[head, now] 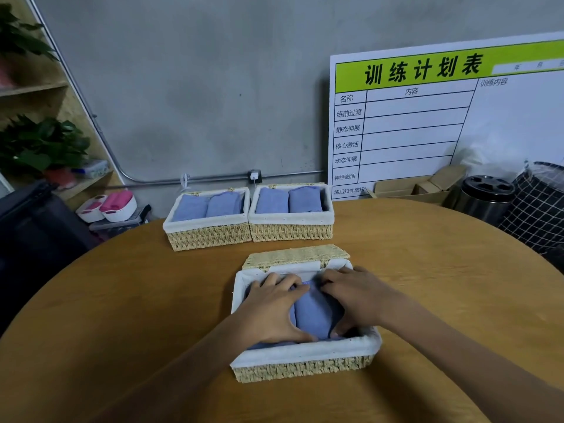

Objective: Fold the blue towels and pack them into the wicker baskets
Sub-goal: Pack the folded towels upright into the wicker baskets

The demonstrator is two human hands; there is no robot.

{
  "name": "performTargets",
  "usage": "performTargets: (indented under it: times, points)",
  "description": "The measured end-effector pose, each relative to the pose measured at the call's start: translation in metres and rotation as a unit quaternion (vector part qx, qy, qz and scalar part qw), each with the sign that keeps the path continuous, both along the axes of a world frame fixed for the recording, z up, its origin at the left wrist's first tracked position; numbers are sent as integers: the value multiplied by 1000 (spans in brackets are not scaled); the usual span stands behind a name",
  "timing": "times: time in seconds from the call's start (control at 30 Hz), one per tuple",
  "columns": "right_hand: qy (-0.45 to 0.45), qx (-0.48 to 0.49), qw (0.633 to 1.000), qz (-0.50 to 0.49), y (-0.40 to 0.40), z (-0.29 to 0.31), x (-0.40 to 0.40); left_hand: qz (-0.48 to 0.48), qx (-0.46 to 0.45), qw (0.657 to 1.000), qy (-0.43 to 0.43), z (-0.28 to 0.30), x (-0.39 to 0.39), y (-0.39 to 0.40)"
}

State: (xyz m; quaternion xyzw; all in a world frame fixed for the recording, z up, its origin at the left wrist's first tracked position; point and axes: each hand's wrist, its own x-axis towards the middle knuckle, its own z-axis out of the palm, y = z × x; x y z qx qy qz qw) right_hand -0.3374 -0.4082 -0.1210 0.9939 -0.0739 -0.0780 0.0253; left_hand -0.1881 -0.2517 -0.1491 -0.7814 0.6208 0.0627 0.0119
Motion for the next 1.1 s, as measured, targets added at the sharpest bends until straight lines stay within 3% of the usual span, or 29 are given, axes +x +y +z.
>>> performTargets:
  times: [0.17,0.3,0.4,0.47,0.53,0.6,0.7,0.97,1.1]
  points:
    - [-7,2,1000,-4,2,0,1,2,16,1000,3,3,-2,-2]
    - [-85,104,991,-5,-6,15,-12,-17,11,999,51,35,3,8]
    - [-255,186,945,-86,-30,28,-28,20,-76,995,53,70,26,27]
    - [-311,248,899,-181,-42,32,-30,92,-109,988,55,81,47,37]
    - [-269,285,890,-233,-50,28,-24,170,-88,975,110,75,64,39]
    - [-202,327,892,-239,-49,19,-16,223,-75,946,224,61,68,36]
    - [-166,434,852,-240,-39,10,-4,264,-100,905,318,44,61,23]
    - [-231,521,770,-285,-30,0,8,272,-180,855,402,35,45,17]
    - [-251,536,758,-275,-29,3,5,264,-240,839,410,42,36,17]
